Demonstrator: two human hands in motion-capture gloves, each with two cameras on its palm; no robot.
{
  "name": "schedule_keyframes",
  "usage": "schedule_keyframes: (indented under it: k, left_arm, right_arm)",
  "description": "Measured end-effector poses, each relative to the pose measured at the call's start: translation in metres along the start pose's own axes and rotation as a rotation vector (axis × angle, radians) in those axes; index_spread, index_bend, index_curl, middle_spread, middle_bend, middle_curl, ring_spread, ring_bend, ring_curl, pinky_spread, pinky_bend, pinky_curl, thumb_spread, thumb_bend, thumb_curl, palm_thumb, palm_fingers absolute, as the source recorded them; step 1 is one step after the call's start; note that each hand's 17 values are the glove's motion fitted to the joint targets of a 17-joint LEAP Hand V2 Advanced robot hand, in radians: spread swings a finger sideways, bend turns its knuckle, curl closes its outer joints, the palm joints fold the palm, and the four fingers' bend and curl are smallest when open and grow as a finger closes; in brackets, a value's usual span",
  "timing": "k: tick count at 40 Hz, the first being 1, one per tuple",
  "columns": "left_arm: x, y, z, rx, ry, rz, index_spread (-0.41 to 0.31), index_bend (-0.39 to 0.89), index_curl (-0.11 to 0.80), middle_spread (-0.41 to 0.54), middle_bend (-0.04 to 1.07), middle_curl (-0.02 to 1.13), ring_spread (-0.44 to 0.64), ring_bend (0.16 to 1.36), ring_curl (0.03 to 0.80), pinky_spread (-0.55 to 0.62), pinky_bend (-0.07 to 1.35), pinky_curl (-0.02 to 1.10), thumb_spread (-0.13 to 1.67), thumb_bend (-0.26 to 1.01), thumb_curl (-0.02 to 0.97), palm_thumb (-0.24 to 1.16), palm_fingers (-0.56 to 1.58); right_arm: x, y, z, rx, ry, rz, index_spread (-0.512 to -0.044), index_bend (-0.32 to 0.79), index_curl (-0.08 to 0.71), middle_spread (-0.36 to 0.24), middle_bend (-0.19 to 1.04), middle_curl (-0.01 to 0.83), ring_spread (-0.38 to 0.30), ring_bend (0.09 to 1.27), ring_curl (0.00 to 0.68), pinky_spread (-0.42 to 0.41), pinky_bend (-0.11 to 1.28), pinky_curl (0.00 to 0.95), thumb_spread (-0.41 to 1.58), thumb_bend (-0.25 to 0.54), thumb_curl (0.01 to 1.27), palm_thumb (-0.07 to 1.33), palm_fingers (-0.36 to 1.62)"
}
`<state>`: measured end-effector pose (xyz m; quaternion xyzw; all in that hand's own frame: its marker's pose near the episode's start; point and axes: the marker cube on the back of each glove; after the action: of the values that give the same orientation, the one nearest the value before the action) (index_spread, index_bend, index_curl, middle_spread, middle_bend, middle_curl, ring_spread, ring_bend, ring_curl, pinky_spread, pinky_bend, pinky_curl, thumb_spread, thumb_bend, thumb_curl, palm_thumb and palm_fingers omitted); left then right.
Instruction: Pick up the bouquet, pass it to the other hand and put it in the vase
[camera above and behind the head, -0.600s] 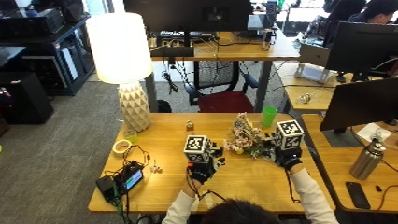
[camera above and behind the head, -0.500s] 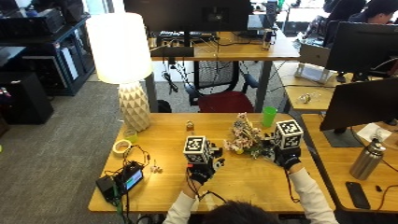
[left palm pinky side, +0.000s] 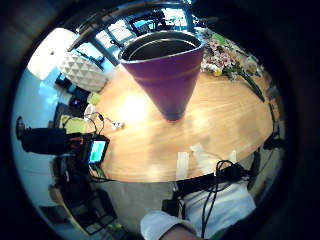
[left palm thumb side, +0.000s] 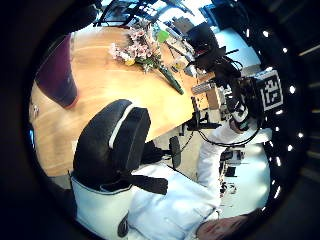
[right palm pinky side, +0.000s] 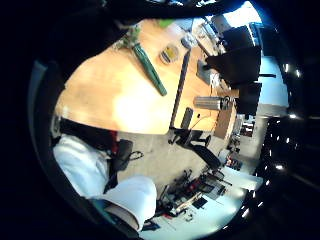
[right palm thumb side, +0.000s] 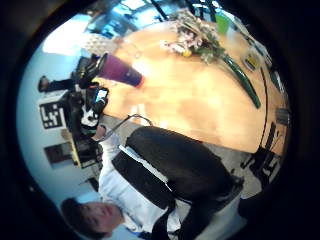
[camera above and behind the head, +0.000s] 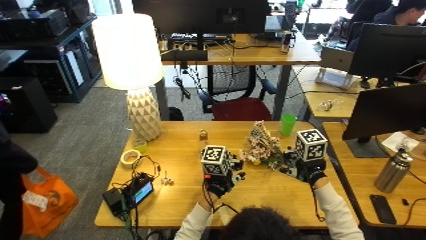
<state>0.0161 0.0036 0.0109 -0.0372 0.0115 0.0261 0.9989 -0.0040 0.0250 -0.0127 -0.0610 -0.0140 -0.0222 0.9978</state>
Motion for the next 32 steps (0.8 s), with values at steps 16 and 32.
schedule_keyframes:
  k: [16, 32]
  left_arm:
    - [0.021, 0.004, 0.004, -0.046, 0.003, 0.056, -0.076, 0.28, 0.362, 0.127, 0.15, 0.21, 0.28, 0.45, 0.231, 0.42, 0.22, 0.26, 1.14, -0.02, 0.200, 0.24, 0.35]
    - [0.018, 0.009, 0.005, -0.046, -0.004, 0.050, -0.076, 0.26, 0.400, 0.133, 0.15, 0.22, 0.28, 0.44, 0.247, 0.42, 0.21, 0.29, 1.14, -0.02, 0.224, 0.23, 0.34]
  right_arm:
    - [0.136, -0.057, 0.008, -0.110, -0.156, 0.295, -0.239, 0.03, 0.082, 0.033, 0.28, 0.306, 0.094, 0.60, 0.304, 0.286, 0.72, 0.357, 1.02, 0.030, 0.23, 0.30, 0.41]
    - [0.168, -0.058, 0.098, -0.329, -0.327, 0.493, -0.297, 0.10, 0.112, -0.021, 0.33, 0.359, 0.016, 0.53, 0.314, 0.265, 0.72, 0.362, 1.01, 0.018, 0.29, 0.52, 0.39]
